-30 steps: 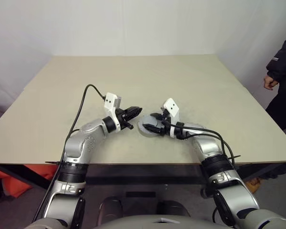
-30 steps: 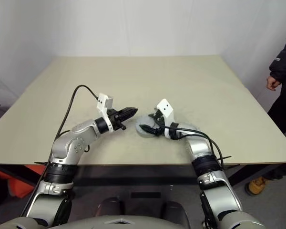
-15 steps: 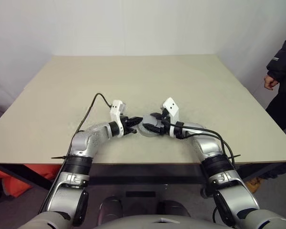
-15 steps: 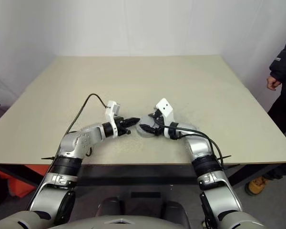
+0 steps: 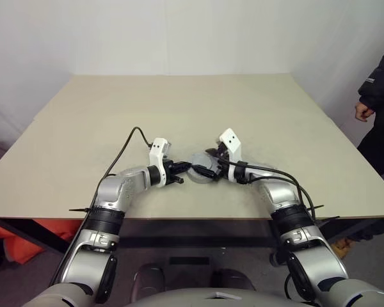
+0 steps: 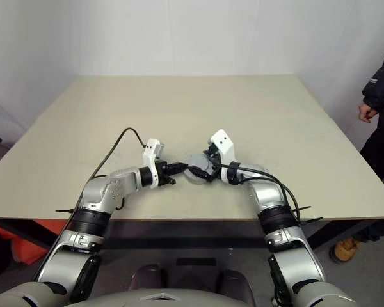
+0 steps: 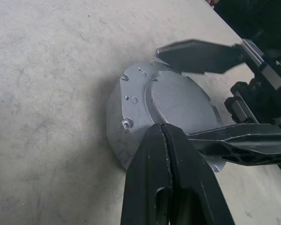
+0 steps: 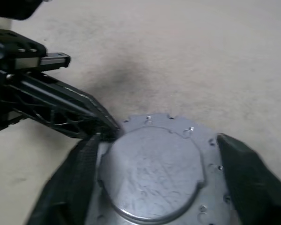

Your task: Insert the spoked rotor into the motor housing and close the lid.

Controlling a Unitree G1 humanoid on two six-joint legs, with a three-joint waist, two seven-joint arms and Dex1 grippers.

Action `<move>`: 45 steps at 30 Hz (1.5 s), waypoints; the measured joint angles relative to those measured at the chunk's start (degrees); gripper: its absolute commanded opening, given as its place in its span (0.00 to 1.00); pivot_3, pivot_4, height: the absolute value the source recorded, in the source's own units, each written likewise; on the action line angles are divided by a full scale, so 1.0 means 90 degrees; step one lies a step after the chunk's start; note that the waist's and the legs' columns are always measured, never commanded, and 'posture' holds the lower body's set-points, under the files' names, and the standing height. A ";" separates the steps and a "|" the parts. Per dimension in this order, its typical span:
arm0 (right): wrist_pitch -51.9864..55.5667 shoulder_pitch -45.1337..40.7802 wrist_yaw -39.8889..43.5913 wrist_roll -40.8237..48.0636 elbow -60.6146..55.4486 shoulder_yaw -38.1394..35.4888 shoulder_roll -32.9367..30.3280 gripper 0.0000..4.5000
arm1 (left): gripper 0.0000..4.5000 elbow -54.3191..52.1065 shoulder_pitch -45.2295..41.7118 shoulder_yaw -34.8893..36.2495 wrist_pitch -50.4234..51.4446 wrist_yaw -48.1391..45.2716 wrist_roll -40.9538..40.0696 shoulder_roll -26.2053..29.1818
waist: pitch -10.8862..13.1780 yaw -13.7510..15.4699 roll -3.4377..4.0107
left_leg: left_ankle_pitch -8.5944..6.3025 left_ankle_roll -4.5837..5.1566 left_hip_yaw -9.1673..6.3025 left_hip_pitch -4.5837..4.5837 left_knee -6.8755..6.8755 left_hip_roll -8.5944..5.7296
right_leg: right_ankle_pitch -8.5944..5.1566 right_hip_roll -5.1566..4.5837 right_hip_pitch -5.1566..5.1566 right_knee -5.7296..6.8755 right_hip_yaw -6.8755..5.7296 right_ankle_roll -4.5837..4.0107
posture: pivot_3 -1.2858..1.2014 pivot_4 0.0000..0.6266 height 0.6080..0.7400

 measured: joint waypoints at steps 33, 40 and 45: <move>0.6703 0.0406 -0.2777 0.3128 -0.2076 -0.3554 0.0507 0.99 | 0.00 0.0196 -0.0217 0.0023 -0.0170 -0.0159 0.0194 -0.0029 | -0.0003 0.0061 0.0014 | 0.0006 -0.0011 0.0003 -0.0029 -0.0067 -0.0006 | -0.0005 -0.0001 -0.0036 -0.0034 0.0001 0.0013 | 0.52 0.00 1.00; 0.6902 0.0152 -0.3000 0.3365 -0.1624 -0.3964 0.0968 0.99 | 0.00 0.0254 -0.0255 0.0040 -0.0180 -0.0198 0.0238 0.0015 | -0.0005 0.0029 0.0017 | 0.0008 -0.0015 0.0003 -0.0019 -0.0070 -0.0005 | -0.0006 0.0000 -0.0035 -0.0034 0.0001 0.0014 | 0.52 0.00 1.00; 0.6909 -0.0032 -0.2989 0.3483 -0.1235 -0.4008 0.1119 0.99 | 0.00 0.0300 -0.0304 0.0036 -0.0227 -0.0194 0.0307 0.0020 | -0.0005 0.0012 0.0017 | 0.0009 -0.0016 0.0003 -0.0022 -0.0075 -0.0004 | -0.0006 0.0001 -0.0039 -0.0035 0.0001 0.0014 | 0.52 0.00 1.00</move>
